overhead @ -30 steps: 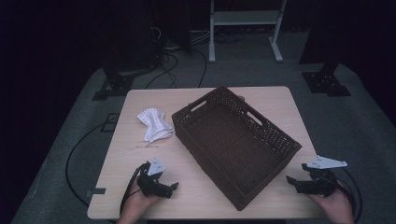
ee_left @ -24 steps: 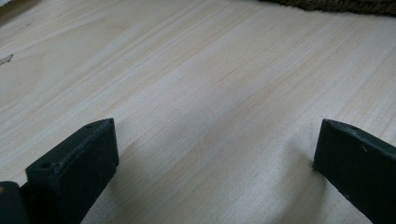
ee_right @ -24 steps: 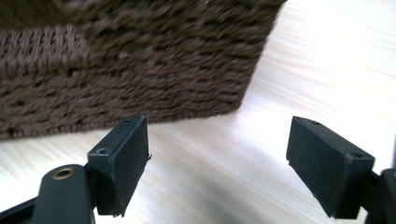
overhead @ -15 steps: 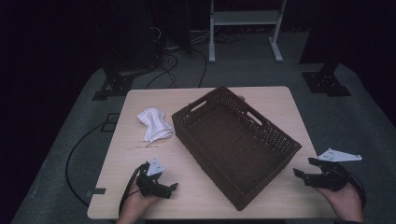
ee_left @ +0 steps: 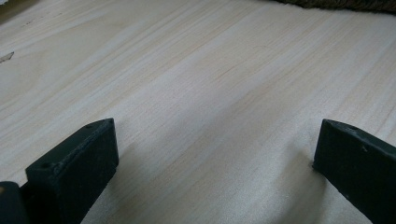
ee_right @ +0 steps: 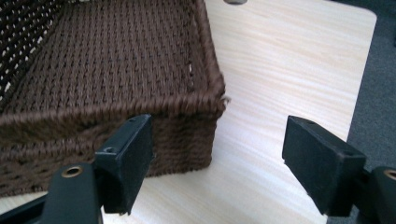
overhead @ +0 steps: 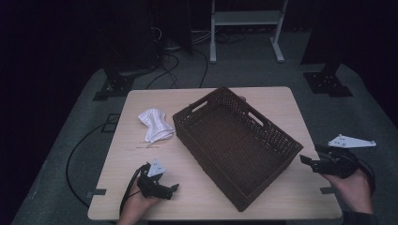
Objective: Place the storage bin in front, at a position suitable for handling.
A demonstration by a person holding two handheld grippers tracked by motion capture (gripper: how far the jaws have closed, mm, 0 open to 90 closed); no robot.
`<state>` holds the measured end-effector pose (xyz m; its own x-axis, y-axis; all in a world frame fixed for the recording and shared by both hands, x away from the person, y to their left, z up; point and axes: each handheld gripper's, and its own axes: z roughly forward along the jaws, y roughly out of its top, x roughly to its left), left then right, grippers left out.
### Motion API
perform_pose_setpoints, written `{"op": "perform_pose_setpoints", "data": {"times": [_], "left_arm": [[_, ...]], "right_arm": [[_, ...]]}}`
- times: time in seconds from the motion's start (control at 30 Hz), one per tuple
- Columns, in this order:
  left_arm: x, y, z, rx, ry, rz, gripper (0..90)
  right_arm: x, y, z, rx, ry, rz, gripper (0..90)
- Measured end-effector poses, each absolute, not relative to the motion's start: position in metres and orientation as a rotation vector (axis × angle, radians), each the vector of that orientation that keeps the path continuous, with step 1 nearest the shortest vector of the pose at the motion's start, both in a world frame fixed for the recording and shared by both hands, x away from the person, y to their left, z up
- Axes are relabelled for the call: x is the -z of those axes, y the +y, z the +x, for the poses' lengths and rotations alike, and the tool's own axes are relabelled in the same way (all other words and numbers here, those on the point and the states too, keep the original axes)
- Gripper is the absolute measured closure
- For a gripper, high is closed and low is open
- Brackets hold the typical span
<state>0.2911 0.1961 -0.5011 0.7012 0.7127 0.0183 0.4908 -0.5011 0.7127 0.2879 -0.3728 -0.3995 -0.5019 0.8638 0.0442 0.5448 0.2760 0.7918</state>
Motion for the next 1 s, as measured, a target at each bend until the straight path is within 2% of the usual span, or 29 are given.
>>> {"op": "perform_pose_setpoints", "data": {"times": [0.13,0.33,0.67,0.77,0.87,1.0], "left_arm": [[0.501,0.196,0.291,-0.406,0.916,2.199,0.0],[0.501,0.196,0.291,-0.404,0.916,2.199,0.0],[0.501,0.196,0.291,-0.400,0.908,2.212,0.0],[0.501,0.196,0.291,-0.400,0.908,2.212,0.0],[0.501,0.196,0.291,-0.400,0.907,2.212,0.0],[0.501,0.196,0.291,-0.400,0.908,2.211,0.0]], "right_arm": [[0.395,-0.373,0.293,-1.105,2.146,1.272,25.4],[0.388,-0.370,0.305,-1.135,2.143,1.276,32.1],[0.379,-0.349,0.331,-1.131,2.201,1.218,49.3],[0.380,-0.345,0.338,-1.123,2.220,1.208,50.7],[0.381,-0.337,0.351,-1.105,2.251,1.201,57.2],[0.383,-0.332,0.360,-1.092,2.272,1.194,58.3]]}}
